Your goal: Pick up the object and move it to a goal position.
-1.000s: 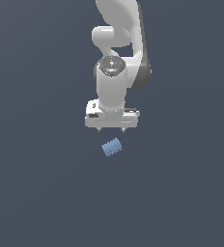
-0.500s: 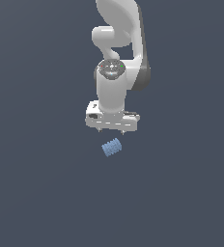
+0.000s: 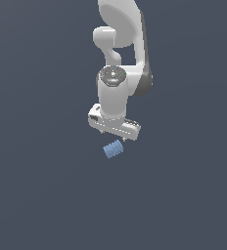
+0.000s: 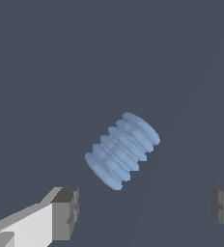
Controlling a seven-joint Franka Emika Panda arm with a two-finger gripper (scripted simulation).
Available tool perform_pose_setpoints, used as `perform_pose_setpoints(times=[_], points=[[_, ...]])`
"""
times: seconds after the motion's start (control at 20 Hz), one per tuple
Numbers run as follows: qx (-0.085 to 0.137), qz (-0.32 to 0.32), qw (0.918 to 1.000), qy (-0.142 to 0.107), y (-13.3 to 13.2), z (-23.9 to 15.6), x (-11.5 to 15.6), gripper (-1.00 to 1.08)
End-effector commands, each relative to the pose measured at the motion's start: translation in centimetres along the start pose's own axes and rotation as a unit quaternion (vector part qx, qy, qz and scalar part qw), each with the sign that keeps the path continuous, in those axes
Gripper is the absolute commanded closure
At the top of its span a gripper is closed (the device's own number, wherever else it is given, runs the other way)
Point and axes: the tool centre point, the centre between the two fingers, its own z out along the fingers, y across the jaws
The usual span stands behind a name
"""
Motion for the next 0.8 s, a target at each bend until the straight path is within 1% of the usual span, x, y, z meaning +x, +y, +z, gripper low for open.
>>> perform_pose_setpoints(times=[0.0, 0.15, 0.35, 0.55, 0.75], points=[[0.001, 0.035, 0.9994, 0.0, -0.1, 0.4, 0.1, -0.92], [0.002, 0.077, 0.997, 0.001, -0.1, 0.9, 0.2, -0.92], [0.002, 0.133, 0.9912, 0.001, -0.2, 1.6, 0.4, -0.92], [0.003, 0.188, 0.9823, 0.002, -0.3, 2.2, 0.6, -0.92], [0.004, 0.241, 0.9705, 0.003, -0.4, 2.9, 0.7, -0.92]])
